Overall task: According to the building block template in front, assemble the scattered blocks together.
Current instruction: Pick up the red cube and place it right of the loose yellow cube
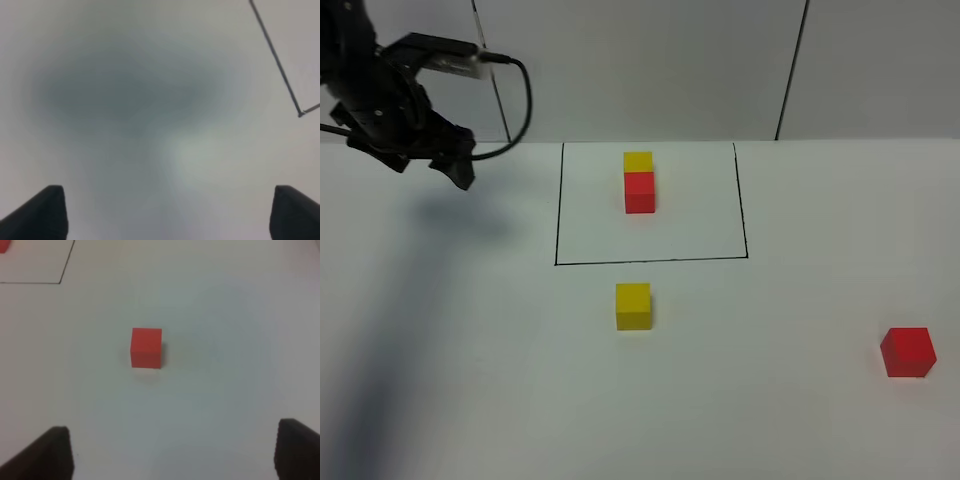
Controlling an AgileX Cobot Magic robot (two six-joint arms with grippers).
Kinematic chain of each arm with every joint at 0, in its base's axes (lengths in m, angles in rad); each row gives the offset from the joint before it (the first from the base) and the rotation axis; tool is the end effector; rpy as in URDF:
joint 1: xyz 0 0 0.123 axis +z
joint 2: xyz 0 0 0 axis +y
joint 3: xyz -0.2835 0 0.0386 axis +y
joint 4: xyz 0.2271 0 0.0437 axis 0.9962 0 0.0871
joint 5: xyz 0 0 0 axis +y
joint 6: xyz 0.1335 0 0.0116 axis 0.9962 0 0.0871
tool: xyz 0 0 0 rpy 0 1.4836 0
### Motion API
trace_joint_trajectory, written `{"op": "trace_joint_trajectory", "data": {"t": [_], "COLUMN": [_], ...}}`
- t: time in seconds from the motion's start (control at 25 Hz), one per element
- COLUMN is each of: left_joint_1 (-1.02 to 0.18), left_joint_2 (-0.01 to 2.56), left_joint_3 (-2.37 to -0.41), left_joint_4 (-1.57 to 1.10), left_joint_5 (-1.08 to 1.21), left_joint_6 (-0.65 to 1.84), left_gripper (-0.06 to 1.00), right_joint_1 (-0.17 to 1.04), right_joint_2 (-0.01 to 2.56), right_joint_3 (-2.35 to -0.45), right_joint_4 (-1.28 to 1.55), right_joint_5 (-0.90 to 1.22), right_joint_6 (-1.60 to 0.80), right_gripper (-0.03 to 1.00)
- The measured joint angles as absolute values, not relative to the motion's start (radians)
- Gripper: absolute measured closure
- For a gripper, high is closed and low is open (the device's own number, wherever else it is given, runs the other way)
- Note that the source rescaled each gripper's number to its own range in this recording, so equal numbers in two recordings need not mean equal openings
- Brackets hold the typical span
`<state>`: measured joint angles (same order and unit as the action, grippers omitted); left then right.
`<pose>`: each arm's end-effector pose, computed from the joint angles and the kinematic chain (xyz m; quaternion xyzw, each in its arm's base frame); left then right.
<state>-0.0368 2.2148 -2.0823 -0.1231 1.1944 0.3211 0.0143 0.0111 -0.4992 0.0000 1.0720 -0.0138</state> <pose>0.4746 -0.0328 0.2140 0.1626 0.9710 -0.0362 0.1713 0.0148 0.0002 0.2459 -0.0121 0.8591 0.0001 0.5116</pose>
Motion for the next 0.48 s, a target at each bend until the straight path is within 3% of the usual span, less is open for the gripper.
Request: {"op": "trace_joint_trajectory", "data": {"t": [0.24,0.48], "left_joint_1": [0.123,0.155], "left_joint_2": [2.138,1.996], "left_joint_3": [-2.034,-1.857], "left_joint_4": [-0.212,-0.238], "left_joint_5": [1.194,1.133], "left_joint_6": [0.32,0.347], "left_gripper": [0.16,0.2], "right_joint_1": [0.014,0.014], "right_joint_2": [0.011,0.011], "right_joint_3": [-0.499,-0.499], "right_joint_4": [0.0,0.0], "right_joint_5": [1.072,1.072], "right_joint_6": [-0.014,-0.014], "right_gripper": [0.3,0.3]}}
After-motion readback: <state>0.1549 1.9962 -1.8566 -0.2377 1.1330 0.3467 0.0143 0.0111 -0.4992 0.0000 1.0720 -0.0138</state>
